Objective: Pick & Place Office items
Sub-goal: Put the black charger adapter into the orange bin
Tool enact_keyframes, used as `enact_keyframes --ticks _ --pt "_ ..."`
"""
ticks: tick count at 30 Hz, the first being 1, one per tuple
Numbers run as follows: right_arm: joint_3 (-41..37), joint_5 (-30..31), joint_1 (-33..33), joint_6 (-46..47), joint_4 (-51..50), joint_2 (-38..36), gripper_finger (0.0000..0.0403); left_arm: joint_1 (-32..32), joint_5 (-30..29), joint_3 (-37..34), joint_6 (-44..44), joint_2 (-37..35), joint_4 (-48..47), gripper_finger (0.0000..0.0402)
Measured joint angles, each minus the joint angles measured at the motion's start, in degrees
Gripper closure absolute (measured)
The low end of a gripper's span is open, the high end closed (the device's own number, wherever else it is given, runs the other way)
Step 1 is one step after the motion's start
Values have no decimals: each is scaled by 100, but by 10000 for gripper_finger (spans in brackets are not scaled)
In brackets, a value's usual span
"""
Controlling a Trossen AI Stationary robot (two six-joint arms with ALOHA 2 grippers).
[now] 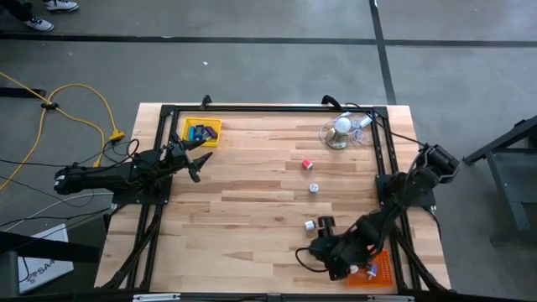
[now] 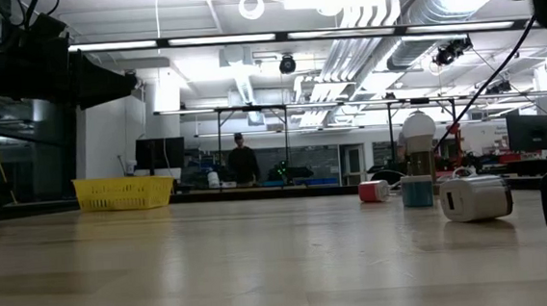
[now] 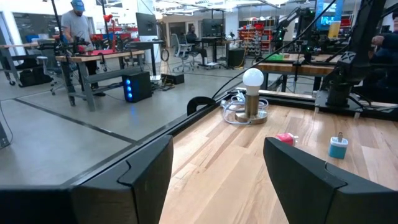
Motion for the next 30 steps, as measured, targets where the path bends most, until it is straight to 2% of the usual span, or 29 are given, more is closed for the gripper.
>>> enact_keyframes --ticks 6,11,19,30 --pt "0 -328 -335 -741 38 1 200 1 1 -1 0 1 -2 159" --pt "0 -532 -550 -764 47 38 200 0 0 -1 1 0 0 159" --pt "0 -1425 -864 -1053 61 575 200 0 -1 1 0 -1 0 159" --pt "2 -1409 -916 -1207 134 849 200 1 -1 1 0 1 -1 159"
